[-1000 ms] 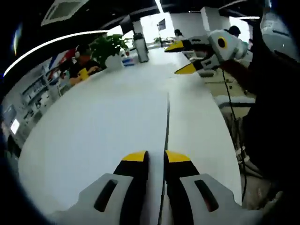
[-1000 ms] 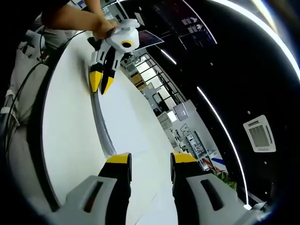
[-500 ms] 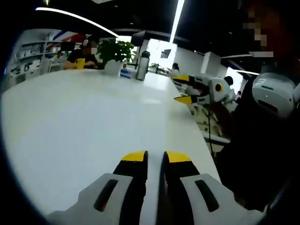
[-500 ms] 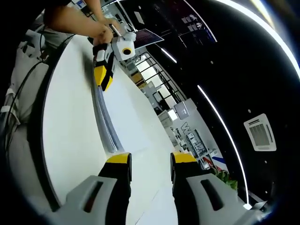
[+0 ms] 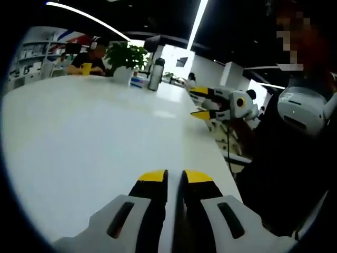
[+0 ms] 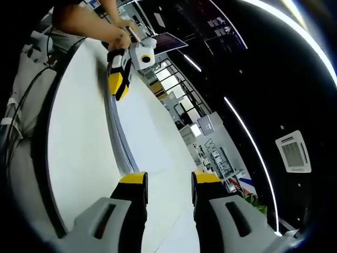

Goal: Grasp the top corner of one sheet in the document stack and pull a single sheet out from the document stack, separating that one sheet from the rest and lifting it clear until the single sheet is fully removed from the stack

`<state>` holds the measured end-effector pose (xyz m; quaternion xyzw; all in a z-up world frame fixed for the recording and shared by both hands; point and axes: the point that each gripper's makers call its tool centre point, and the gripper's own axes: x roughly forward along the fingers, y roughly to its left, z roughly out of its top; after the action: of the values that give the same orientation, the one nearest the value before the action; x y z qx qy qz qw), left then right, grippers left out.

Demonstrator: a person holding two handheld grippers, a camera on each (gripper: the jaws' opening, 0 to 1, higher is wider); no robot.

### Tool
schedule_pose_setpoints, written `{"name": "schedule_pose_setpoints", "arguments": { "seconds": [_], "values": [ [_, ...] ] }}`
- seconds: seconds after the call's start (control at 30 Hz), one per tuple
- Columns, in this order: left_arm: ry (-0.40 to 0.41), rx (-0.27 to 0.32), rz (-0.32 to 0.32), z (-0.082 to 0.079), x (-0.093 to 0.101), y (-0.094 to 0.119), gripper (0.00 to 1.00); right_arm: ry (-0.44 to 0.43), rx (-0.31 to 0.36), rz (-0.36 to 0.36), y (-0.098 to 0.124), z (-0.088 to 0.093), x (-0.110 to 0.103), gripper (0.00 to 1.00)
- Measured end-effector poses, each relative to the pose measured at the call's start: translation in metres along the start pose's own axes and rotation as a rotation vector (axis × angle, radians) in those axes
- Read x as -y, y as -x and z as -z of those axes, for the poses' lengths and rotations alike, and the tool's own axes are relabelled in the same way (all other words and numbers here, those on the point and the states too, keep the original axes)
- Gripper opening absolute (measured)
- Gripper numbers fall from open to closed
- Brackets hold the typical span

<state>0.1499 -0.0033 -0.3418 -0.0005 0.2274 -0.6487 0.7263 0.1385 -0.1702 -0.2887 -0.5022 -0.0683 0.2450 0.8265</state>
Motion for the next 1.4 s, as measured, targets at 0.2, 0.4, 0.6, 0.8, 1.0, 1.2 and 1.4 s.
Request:
{"name": "schedule_pose_setpoints", "arguments": {
  "seconds": [0.2, 0.4, 0.6, 0.8, 1.0, 1.2, 1.4],
  "values": [
    [0.041, 0.007, 0.017, 0.000, 0.001, 0.002, 0.11, 0.018, 0.020, -0.016, -0.005, -0.009, -0.007, 0.33],
    [0.047, 0.009, 0.020, 0.000, 0.001, 0.003, 0.11, 0.031, 0.051, -0.031, -0.015, -0.021, -0.015, 0.33],
    [0.044, 0.009, 0.019, 0.000, -0.001, 0.003, 0.11, 0.114, 0.036, -0.039, -0.029, -0.026, -0.023, 0.33],
    [0.036, 0.008, 0.016, 0.001, -0.001, 0.004, 0.11, 0.111, 0.036, -0.060, -0.037, -0.029, -0.030, 0.33],
    [0.008, 0.004, 0.010, 0.001, 0.000, 0.003, 0.11, 0.146, 0.027, -0.089, -0.051, -0.031, -0.041, 0.33],
    [-0.014, 0.001, 0.008, 0.002, 0.001, 0.002, 0.11, 0.202, 0.012, -0.076, -0.064, -0.032, -0.044, 0.30],
    [-0.015, 0.002, 0.008, 0.002, 0.002, 0.001, 0.11, 0.271, 0.014, -0.053, -0.074, -0.032, -0.051, 0.19]
  ]
}}
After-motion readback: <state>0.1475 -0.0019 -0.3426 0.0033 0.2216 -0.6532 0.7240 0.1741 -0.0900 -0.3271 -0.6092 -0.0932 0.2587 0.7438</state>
